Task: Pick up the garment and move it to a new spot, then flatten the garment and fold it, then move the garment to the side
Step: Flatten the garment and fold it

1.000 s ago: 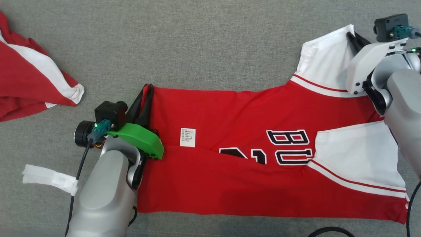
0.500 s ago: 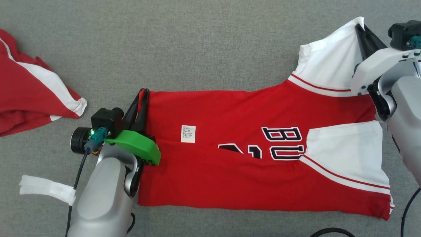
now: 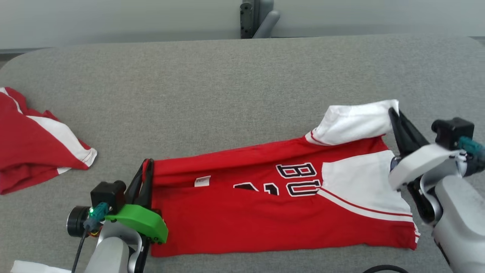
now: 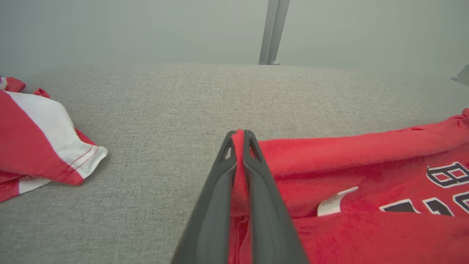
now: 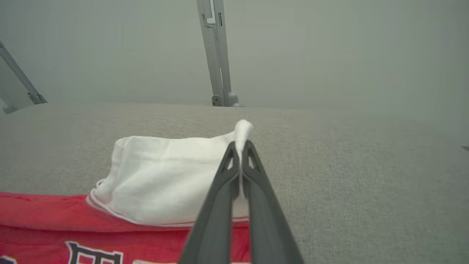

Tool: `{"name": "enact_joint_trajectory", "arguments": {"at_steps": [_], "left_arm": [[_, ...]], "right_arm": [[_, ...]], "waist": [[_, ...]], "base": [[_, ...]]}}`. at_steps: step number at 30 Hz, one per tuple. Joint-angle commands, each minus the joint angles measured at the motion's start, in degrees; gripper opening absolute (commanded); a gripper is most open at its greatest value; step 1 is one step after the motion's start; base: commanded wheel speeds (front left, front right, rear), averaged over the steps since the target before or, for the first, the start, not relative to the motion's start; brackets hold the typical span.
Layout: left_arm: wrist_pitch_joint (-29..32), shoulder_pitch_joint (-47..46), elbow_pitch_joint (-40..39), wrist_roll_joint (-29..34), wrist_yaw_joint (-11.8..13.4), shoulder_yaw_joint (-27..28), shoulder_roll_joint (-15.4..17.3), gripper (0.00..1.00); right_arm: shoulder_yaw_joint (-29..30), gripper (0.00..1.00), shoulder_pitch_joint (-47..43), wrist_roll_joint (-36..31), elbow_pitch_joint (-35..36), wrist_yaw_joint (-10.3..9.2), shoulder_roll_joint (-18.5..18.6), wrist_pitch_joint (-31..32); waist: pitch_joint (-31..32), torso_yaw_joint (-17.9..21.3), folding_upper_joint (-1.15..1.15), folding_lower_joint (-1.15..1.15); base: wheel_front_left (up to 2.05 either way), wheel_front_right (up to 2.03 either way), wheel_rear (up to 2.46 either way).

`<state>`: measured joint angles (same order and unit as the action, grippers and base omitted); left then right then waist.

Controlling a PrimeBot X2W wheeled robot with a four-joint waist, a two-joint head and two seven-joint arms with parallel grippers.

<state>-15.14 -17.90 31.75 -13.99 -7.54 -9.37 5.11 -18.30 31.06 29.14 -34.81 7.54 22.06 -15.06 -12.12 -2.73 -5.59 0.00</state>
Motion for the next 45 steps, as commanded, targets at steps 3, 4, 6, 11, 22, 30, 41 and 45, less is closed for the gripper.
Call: {"name": "enact_joint_trajectory", "arguments": {"at_steps": [3, 4, 6, 11, 22, 30, 41, 45], "left_arm": [[0.0, 3.2, -0.8, 0.2, 0.1, 0.7, 0.8, 0.0], [0.0, 4.0, -1.0, 0.3, 0.1, 1.0, 0.9, 0.0], [0.0, 5.7, -1.3, 0.3, 0.1, 1.5, 0.8, 0.0], [0.0, 9.9, -1.6, 0.6, 0.1, 2.8, 0.6, 0.0], [0.0, 13.8, -3.1, 1.7, 0.1, 4.4, -0.3, 0.0], [0.0, 16.3, -3.8, 2.3, 0.1, 5.9, -0.6, 0.0], [0.0, 22.0, -8.2, 5.8, 2.4, 9.9, -1.9, 1.0], [0.0, 23.6, -10.5, 6.5, 3.8, 10.0, -2.2, 1.0]], "right_arm": [[0.9, 0.0, -6.8, 0.6, 2.5, -0.11, -1.3, -0.1], [1.1, 0.0, -8.7, 0.9, 3.0, -0.11, -1.9, -0.1], [0.7, 0.0, -12.2, 0.5, 3.8, -0.11, -2.7, -0.1], [2.0, 0.0, -18.2, 0.4, 2.9, -0.11, -5.3, -0.1], [7.9, 0.0, -22.3, -0.6, 2.6, -0.11, -8.9, -0.1], [7.7, 0.0, -23.1, -1.8, 0.6, -0.11, -9.5, -0.1], [17.9, 1.0, -27.0, -6.2, 4.5, -0.11, -10.5, -0.1], [21.1, 1.0, -27.6, -9.0, 7.5, -0.1, -11.7, -0.1]], "waist": [[3.8, 4.3, 0.01, 0.0], [4.1, 4.6, 0.01, 0.0], [4.6, 5.3, 0.01, 0.0], [5.5, 6.7, 0.01, 0.0], [6.5, 6.6, 0.01, 0.0], [6.9, 6.3, 0.01, 0.0], [7.3, 5.4, 0.01, 0.0], [7.6, 4.8, 0.01, 0.0]], "base": [[0.0, 0.0, 0.0], [0.0, 0.0, 0.0], [0.0, 0.0, 0.0], [0.0, 0.0, 0.0], [0.0, 0.0, 0.0], [0.0, 0.0, 0.0], [0.0, 0.0, 0.0], [0.0, 0.0, 0.0]]}}
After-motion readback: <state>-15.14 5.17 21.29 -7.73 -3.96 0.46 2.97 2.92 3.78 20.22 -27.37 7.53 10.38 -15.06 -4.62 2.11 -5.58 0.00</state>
